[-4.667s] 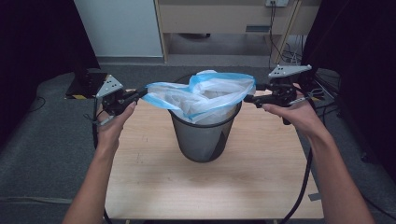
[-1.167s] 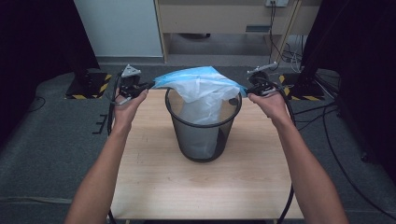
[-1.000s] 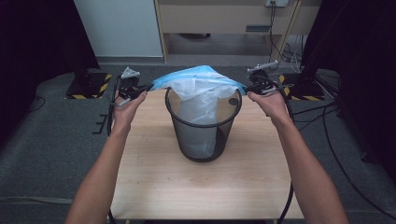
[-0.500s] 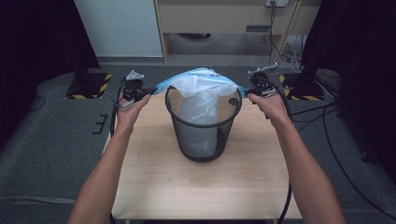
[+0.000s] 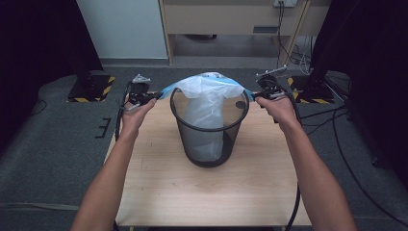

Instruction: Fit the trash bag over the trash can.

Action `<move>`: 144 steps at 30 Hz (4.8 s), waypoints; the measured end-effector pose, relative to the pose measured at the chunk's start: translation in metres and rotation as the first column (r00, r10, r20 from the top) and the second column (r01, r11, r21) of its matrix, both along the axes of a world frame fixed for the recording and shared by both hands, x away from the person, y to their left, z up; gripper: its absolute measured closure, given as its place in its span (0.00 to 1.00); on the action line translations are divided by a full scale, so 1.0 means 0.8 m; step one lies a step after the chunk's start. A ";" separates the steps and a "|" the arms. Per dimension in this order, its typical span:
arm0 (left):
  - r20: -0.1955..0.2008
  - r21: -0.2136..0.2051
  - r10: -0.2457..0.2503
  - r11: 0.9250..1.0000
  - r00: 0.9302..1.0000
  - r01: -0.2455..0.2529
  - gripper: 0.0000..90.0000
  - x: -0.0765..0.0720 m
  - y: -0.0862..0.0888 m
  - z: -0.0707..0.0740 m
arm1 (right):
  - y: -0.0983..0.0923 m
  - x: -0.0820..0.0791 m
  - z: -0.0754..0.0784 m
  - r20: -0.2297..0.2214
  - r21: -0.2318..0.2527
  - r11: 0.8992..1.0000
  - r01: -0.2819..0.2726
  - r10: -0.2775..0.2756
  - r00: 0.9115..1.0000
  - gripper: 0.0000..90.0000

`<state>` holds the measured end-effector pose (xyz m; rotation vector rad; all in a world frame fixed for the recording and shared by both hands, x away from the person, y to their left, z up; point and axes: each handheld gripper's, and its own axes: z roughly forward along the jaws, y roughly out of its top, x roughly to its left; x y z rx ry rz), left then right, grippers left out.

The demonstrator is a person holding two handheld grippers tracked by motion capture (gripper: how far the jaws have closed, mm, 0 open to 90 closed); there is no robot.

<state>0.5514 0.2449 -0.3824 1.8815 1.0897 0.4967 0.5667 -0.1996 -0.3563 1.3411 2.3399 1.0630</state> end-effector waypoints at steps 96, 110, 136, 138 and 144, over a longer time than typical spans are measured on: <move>0.334 -0.077 -0.115 0.986 0.936 0.149 0.34 -0.078 0.020 0.045 | -0.005 -0.044 0.075 0.328 0.197 0.968 -0.155 0.084 0.941 0.53; 0.313 -0.001 -0.158 0.986 0.937 0.166 0.33 -0.044 0.007 0.032 | -0.001 -0.029 0.062 0.297 0.134 0.974 -0.183 0.136 0.945 0.71; 0.287 0.012 -0.227 0.972 0.931 0.234 1.00 -0.085 -0.007 0.059 | -0.022 -0.072 0.072 0.319 0.102 0.963 -0.251 0.207 0.925 1.00; 0.310 0.015 -0.248 0.966 0.918 0.256 1.00 -0.093 -0.009 0.063 | -0.026 -0.080 0.071 0.322 0.100 0.961 -0.258 0.214 0.922 1.00; 0.316 0.039 -0.268 0.962 0.910 0.269 1.00 -0.113 -0.012 0.061 | -0.035 -0.100 0.064 0.330 0.104 0.955 -0.276 0.229 0.916 1.00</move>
